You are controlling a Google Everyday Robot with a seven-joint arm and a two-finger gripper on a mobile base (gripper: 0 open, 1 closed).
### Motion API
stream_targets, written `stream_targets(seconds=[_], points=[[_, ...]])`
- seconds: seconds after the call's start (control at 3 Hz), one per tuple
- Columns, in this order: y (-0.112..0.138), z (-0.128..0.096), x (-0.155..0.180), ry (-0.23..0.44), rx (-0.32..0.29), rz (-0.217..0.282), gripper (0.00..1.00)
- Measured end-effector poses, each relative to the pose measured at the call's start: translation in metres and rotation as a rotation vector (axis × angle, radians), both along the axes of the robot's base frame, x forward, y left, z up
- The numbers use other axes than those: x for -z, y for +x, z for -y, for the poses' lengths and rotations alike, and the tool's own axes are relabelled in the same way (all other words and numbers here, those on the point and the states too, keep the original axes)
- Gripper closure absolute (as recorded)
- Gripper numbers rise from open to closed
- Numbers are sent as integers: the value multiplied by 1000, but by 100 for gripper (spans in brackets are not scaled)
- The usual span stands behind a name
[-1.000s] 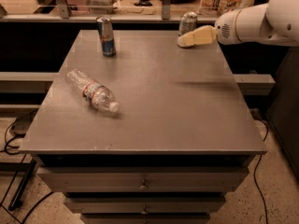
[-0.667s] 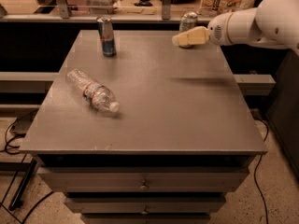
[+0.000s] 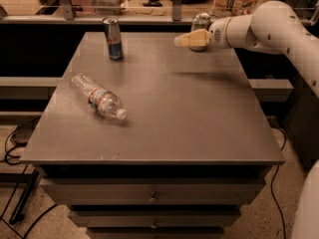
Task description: Pick 7up can
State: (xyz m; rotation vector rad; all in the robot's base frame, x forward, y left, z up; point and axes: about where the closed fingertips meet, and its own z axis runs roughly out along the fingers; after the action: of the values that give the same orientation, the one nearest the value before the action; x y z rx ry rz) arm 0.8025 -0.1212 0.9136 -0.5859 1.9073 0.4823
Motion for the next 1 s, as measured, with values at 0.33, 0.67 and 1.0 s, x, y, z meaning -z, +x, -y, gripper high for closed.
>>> stream_targets(seconds=[0.33,0.67,1.0], points=[[28,2,9,5,44,20,0],[52,16,15,18,110,41,0],[73,23,20,38,152,55,16]])
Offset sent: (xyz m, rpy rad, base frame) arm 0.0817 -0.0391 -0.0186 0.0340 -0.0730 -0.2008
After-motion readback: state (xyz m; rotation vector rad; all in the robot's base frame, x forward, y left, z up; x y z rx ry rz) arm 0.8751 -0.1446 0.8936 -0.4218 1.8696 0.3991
